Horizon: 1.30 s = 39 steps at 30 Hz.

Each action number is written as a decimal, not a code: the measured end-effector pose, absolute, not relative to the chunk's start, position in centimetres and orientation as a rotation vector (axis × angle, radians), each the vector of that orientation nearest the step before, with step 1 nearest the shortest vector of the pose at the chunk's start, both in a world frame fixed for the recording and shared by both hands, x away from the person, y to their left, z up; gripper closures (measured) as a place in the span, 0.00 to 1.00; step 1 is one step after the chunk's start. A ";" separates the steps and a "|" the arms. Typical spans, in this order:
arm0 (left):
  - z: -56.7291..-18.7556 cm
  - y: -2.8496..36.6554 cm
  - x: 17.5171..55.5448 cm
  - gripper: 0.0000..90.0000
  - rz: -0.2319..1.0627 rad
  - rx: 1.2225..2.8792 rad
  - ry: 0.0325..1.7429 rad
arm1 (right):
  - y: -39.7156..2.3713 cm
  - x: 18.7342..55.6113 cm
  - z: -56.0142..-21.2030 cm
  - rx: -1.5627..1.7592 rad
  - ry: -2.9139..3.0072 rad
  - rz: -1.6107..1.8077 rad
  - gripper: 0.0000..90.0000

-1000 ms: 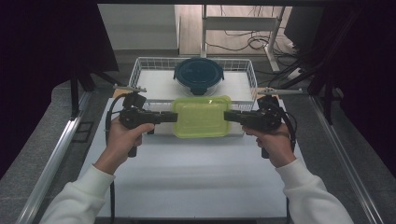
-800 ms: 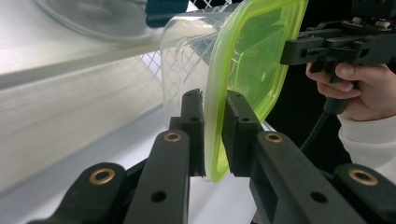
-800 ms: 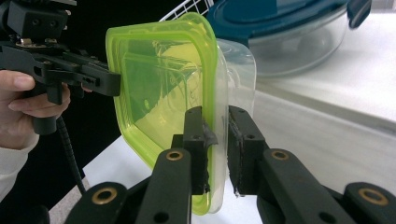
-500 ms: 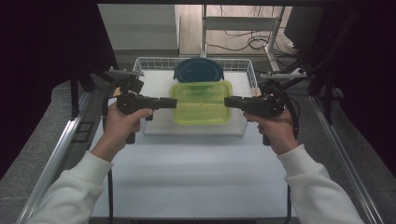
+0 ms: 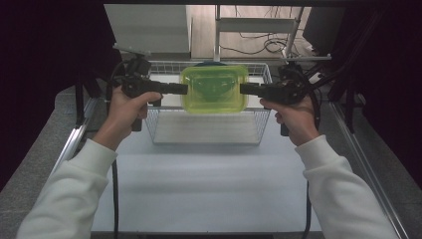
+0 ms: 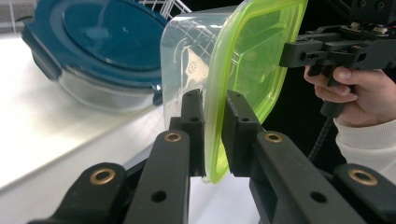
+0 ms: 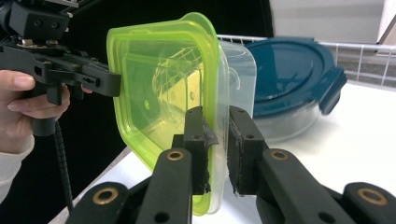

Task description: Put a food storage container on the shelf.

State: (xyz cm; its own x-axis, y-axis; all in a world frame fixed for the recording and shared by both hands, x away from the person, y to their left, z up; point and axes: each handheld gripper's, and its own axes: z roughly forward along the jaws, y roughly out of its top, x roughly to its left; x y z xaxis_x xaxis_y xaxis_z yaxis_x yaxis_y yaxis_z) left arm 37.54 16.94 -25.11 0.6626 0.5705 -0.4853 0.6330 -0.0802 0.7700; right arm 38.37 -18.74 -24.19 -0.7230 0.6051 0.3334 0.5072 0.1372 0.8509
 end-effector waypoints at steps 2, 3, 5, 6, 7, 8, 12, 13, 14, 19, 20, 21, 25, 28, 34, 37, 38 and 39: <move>-24.7 17.0 38.1 0.89 -0.068 1.746 0.977 | -18.6 38.8 -23.7 1.129 2.294 1.662 0.87; -24.4 17.1 38.5 0.89 -0.073 1.744 0.980 | -18.6 39.1 -23.5 1.130 2.289 1.665 0.87; -24.1 17.2 39.1 0.89 -0.077 1.746 0.983 | -18.5 39.8 -23.0 1.136 2.290 1.666 0.87; -23.9 17.2 39.5 0.89 -0.080 1.742 0.986 | -18.5 40.0 -22.9 1.138 2.291 1.667 0.87; -23.7 17.3 39.9 0.89 -0.082 1.743 0.990 | -18.4 40.4 -22.7 1.145 2.292 1.668 0.87; -23.7 17.2 40.2 0.89 -0.086 1.740 0.995 | -18.4 40.8 -22.5 1.152 2.293 1.671 0.87; -23.4 17.3 41.6 0.90 -0.101 1.744 1.017 | -18.3 42.2 -22.4 1.188 2.302 1.671 0.87; -23.4 17.3 42.1 0.90 -0.107 1.743 1.024 | -18.3 42.6 -22.4 1.199 2.302 1.674 0.87; -23.4 17.3 42.4 0.90 -0.114 1.739 1.031 | -18.2 43.0 -22.5 1.209 2.300 1.676 0.87; -24.1 17.4 44.7 0.90 -0.163 1.726 1.079 | -18.1 45.1 -23.1 1.295 2.306 1.675 0.87; -24.3 17.3 45.1 0.90 -0.165 1.723 1.089 | -18.1 45.5 -23.3 1.319 2.309 1.670 0.87; -24.4 17.3 45.3 0.90 -0.166 1.720 1.093 | -18.1 46.0 -23.6 1.347 2.311 1.670 0.87; -24.9 17.3 46.0 0.90 -0.174 1.713 1.118 | -18.0 46.8 -24.3 1.395 2.309 1.668 0.87; -25.1 17.4 46.4 0.90 -0.193 1.687 1.127 | -18.1 47.2 -24.5 1.419 2.293 1.687 0.87; -25.9 17.8 47.8 0.89 -0.262 1.617 1.163 | -18.1 48.6 -24.9 1.524 2.262 1.729 0.85; -26.4 17.8 48.6 0.87 -0.293 1.581 1.192 | -18.2 49.5 -25.3 1.615 2.232 1.760 0.85; -26.5 17.8 48.8 0.86 -0.299 1.571 1.202 | -18.2 49.7 -25.5 1.654 2.214 1.776 0.84; -26.8 17.9 49.0 0.86 -0.312 1.556 1.215 | -18.2 49.9 -25.7 1.677 2.202 1.784 0.84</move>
State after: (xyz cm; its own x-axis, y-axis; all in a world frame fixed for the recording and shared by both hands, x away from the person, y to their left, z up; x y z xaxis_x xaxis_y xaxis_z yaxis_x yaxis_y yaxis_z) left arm 49.01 17.87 -26.75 0.4429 0.5274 -0.7251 0.8114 0.1083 0.5743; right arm 49.89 -18.20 -25.68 -0.4730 0.5952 0.6496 0.7590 -0.0993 0.6435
